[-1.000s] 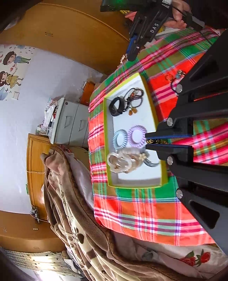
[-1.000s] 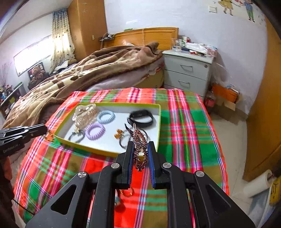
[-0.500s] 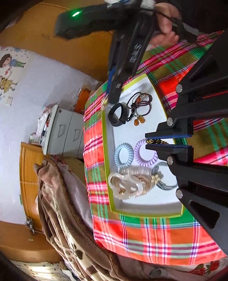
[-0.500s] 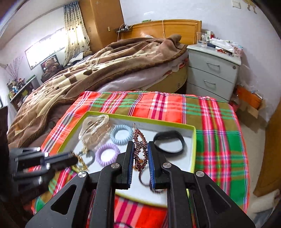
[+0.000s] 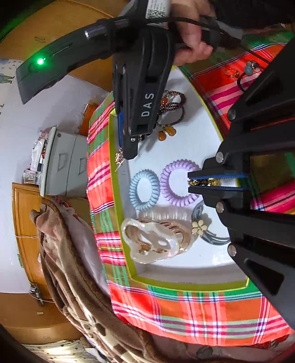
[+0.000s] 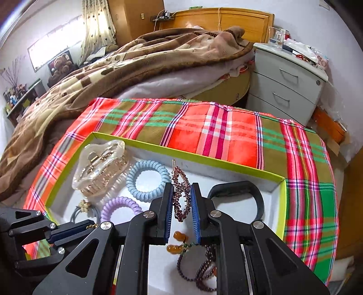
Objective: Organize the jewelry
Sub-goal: 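Carry the gold chain and rhinestone clip into the box and open both tools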
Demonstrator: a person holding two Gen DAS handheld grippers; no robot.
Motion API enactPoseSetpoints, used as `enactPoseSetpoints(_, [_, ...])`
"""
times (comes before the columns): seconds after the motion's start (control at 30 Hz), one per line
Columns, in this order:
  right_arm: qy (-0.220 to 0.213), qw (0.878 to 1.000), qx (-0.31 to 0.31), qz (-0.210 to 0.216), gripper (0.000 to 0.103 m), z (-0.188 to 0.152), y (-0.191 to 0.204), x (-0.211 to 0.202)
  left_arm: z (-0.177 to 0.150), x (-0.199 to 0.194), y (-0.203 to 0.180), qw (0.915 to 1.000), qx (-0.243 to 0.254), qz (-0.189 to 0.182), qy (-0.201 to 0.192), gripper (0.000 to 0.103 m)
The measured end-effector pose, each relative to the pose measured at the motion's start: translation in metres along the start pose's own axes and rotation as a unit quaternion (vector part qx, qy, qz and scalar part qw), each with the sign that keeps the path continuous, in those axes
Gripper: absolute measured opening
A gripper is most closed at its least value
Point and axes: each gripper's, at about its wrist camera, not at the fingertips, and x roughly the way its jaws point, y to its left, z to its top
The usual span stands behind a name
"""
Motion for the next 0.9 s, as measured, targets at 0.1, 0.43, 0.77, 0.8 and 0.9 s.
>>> enactPoseSetpoints(0.1, [0.008, 1.0, -0.004, -0.004, 0.016, 0.0, 0.0, 0.007, -0.002, 0.005, 0.002, 1.0, 0.001, 0.007, 0.004, 0.005])
enactPoseSetpoints(0.43, [0.022, 0.999, -0.017, -0.02, 0.016, 0.002, 0.003, 0.019, -0.004, 0.009, 0.003, 0.9999, -0.003, 0.008, 0.008, 0.005])
enactPoseSetpoints(0.77, [0.027, 0.999, -0.015, -0.015, 0.016, 0.001, 0.002, 0.021, -0.004, 0.008, 0.005, 0.9998, -0.014, 0.0, 0.011, 0.014])
enactPoseSetpoints(0.8, [0.027, 0.999, -0.015, -0.015, 0.016, 0.001, 0.002, 0.02, -0.004, 0.007, 0.005, 0.9998, -0.014, 0.001, 0.011, 0.018])
enactPoseSetpoints(0.9, [0.024, 1.0, -0.013, -0.014, 0.018, 0.0, 0.002, 0.018, -0.004, 0.005, 0.005, 0.9998, -0.017, 0.0, 0.009, 0.022])
